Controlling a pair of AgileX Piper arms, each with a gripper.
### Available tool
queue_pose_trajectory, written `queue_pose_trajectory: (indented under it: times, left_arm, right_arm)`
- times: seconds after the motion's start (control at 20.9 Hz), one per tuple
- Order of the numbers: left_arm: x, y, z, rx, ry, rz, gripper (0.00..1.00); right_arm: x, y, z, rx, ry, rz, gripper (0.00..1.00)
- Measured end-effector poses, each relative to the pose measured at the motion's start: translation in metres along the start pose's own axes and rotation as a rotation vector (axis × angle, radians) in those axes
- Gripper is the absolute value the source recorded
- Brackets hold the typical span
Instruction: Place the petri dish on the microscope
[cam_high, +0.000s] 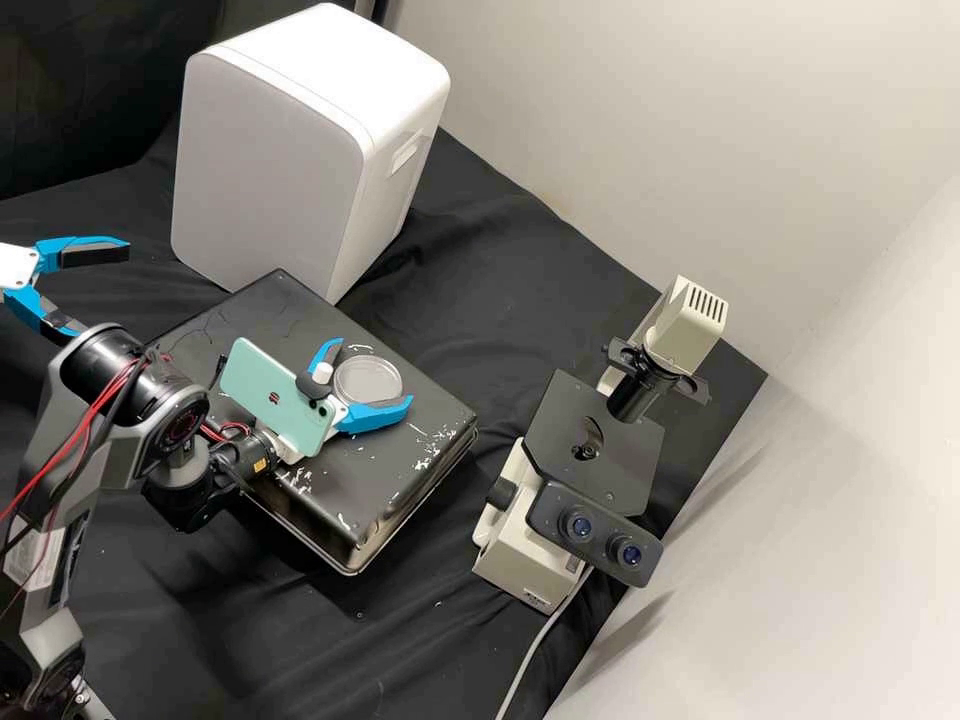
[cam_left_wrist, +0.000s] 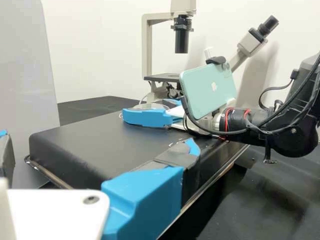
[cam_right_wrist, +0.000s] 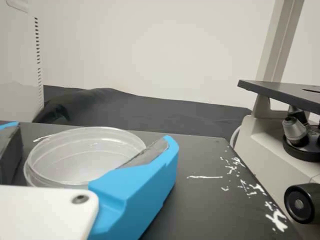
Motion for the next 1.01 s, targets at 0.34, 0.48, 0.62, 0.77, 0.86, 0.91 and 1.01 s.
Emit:
queue_pose_trajectory:
  times: [0.34, 0.48, 0.62, 0.77, 0.86, 0.91, 1.01]
  left_arm:
    - [0.0, 0.0, 0.0, 0.0, 0.0, 0.0, 1.0]
    - [0.0, 0.0, 0.0, 0.0, 0.0, 0.0, 1.0]
    - [0.0, 0.0, 0.0, 0.0, 0.0, 0.0, 1.0]
    - [0.0, 0.0, 0.0, 0.0, 0.0, 0.0, 1.0]
    - [0.0, 0.0, 0.0, 0.0, 0.0, 0.0, 1.0]
    - [0.0, 0.0, 0.0, 0.0, 0.0, 0.0, 1.0]
    - [0.0, 0.0, 0.0, 0.0, 0.0, 0.0, 1.0]
  right_arm:
    - [0.0, 0.0001, 0.0001, -0.001, 0.001, -0.001, 0.0]
    - [0.0, 0.0001, 0.0001, 0.002, 0.001, -0.001, 0.0]
    - [0.0, 0.0003, 0.0, 0.006, 0.003, 0.001, 0.0]
    - [0.0, 0.0003, 0.0, 0.015, 0.003, 0.001, 0.0]
    - [0.0001, 0.0009, 0.0008, 0.017, 0.001, 0.002, 0.0]
    - [0.0001, 0.0017, 0.0008, 0.018, 0.005, 0.002, 0.0]
    - [-0.0018, 0.004, 0.001, 0.018, 0.004, 0.007, 0.0]
